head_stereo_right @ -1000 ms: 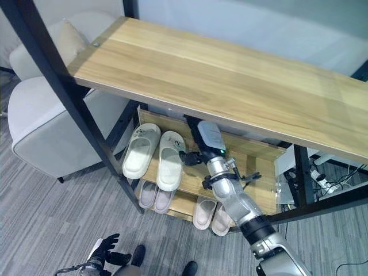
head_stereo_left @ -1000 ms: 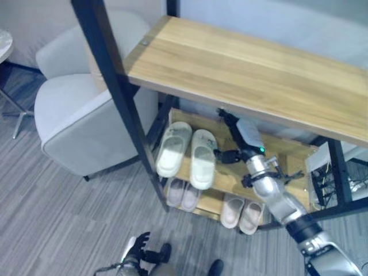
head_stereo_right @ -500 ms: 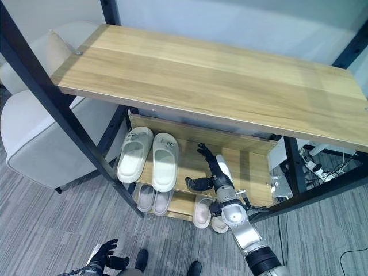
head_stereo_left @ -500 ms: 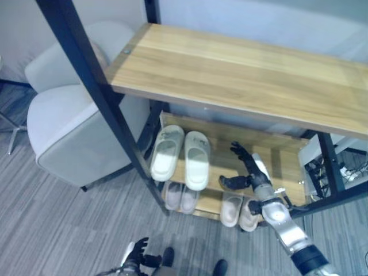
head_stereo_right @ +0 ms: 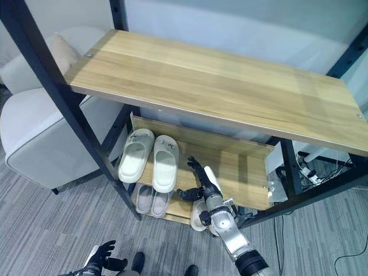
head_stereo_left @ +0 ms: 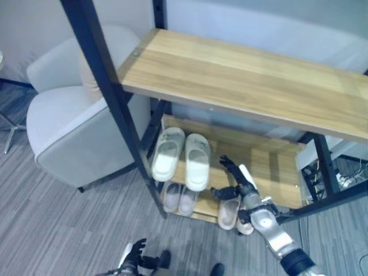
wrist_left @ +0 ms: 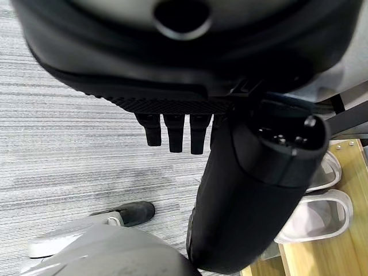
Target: Arrange the slippers neatly on the shoe rack.
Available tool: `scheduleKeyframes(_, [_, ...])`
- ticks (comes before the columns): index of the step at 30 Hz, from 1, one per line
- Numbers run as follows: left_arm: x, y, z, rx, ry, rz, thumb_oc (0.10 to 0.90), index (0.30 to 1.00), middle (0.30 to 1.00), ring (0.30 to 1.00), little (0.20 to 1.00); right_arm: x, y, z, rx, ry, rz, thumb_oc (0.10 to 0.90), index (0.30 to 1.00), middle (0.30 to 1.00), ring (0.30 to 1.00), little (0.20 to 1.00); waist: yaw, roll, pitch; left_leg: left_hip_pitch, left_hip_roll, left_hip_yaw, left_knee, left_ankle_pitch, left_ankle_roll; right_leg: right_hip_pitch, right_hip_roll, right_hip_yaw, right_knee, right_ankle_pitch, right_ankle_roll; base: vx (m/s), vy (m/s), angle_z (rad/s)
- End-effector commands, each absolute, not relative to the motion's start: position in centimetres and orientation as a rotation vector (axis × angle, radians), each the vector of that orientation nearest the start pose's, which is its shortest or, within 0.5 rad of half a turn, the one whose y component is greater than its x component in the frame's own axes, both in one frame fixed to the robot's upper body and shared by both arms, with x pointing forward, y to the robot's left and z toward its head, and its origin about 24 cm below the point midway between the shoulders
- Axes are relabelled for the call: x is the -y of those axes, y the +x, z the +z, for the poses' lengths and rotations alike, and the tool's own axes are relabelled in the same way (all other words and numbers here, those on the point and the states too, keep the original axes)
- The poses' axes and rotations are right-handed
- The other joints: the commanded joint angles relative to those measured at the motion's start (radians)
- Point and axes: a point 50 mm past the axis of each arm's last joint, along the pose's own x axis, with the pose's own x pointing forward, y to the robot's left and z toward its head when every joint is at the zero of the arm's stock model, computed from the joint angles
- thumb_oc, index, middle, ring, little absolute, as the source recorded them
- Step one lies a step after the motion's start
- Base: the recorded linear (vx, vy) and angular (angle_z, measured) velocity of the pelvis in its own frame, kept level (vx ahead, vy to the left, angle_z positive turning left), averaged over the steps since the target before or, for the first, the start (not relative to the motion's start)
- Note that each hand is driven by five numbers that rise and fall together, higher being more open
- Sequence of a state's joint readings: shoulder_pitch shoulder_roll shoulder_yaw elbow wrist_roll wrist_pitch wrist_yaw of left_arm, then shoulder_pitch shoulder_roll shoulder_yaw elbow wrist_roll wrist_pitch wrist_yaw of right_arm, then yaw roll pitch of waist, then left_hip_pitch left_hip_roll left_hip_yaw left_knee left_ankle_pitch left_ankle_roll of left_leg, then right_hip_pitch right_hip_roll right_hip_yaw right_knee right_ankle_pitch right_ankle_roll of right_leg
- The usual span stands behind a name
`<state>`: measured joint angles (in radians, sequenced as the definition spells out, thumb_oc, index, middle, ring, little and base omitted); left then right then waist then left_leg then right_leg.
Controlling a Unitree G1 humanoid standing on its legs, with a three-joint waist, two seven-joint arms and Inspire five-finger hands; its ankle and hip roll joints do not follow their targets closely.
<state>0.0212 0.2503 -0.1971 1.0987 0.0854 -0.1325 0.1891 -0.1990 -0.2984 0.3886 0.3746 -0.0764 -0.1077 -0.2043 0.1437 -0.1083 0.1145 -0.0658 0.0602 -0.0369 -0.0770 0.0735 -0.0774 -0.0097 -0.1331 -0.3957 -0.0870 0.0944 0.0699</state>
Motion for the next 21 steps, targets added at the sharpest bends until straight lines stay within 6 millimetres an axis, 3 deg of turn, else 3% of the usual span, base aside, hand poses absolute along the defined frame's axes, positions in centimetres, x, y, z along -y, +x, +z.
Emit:
scheduleKeyframes(1, [-20.9, 9.7, -16.0, -1.040, 0.515, -0.041, 0.800, 0.900, 0.900, 0.900, 0.900, 12.7, 29.8, 4.6, 0.147, -0.450, 0.156, 0.800, 0.900, 0.900, 0.900, 0.900, 0.028, 0.011, -0.018, -0.005, -0.017, 0.011, -0.010, -0.059, 0.004, 0.039, -0.069, 0.001, 0.017, -0.044, 0.097, 0.00, 0.008, 0.09])
scheduleKeyframes(21, [-20.3, 9.7, -16.1, -1.041, 0.527, -0.066, 0.800, 0.900, 0.900, 0.900, 0.900, 11.0, 32.1, 6.1, 0.190, -0.495, 0.165, 0.800, 0.900, 0.900, 0.900, 0.900, 0.050, 0.017, -0.029, -0.002, -0.028, 0.004, -0.010, -0.059, 0.006, 0.048, -0.080, -0.012, 0.019, -0.040, 0.097, 0.00, 0.009, 0.04])
